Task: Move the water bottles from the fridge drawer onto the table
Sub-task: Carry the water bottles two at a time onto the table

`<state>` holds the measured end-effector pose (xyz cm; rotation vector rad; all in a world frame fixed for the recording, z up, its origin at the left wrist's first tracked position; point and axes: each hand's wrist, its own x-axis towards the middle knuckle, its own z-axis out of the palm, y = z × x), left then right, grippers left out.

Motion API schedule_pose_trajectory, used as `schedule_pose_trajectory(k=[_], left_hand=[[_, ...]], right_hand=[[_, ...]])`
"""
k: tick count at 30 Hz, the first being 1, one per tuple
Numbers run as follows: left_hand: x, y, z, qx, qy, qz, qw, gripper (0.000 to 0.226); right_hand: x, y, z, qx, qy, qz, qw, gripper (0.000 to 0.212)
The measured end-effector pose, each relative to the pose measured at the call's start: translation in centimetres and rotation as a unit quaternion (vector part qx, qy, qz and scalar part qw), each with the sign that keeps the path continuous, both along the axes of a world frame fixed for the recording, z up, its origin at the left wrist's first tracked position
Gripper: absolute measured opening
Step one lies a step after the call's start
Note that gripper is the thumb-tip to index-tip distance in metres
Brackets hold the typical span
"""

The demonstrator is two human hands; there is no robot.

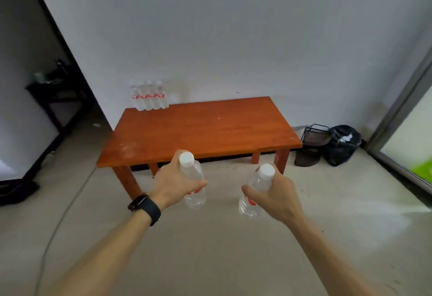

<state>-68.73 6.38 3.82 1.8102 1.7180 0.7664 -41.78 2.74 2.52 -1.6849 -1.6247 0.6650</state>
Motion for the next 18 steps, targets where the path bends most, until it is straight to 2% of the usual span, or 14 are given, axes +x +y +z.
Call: schedule_pose_trajectory(k=[6, 10, 18], left_hand=[[-11.6, 1.6, -0.5, -0.009, 0.027, 0.065, 0.997, 0.071], [-16.5, 4.3, -1.5, -0.003, 0.004, 0.084, 0.996, 0.077], [-23.1, 15.7, -4.1, -0.020, 0.028, 0.091, 0.995, 0.077]], right_hand=[[-10.8, 4.6, -0.2, -0.012, -0.002, 0.046, 0.999, 0.038], [-15.4, 8.6, -1.7, -0.026, -0.016, 0.056, 0.998, 0.043], [-22.9, 20.7, -5.1, -0.060, -0.021, 0.083, 0.995, 0.049]])
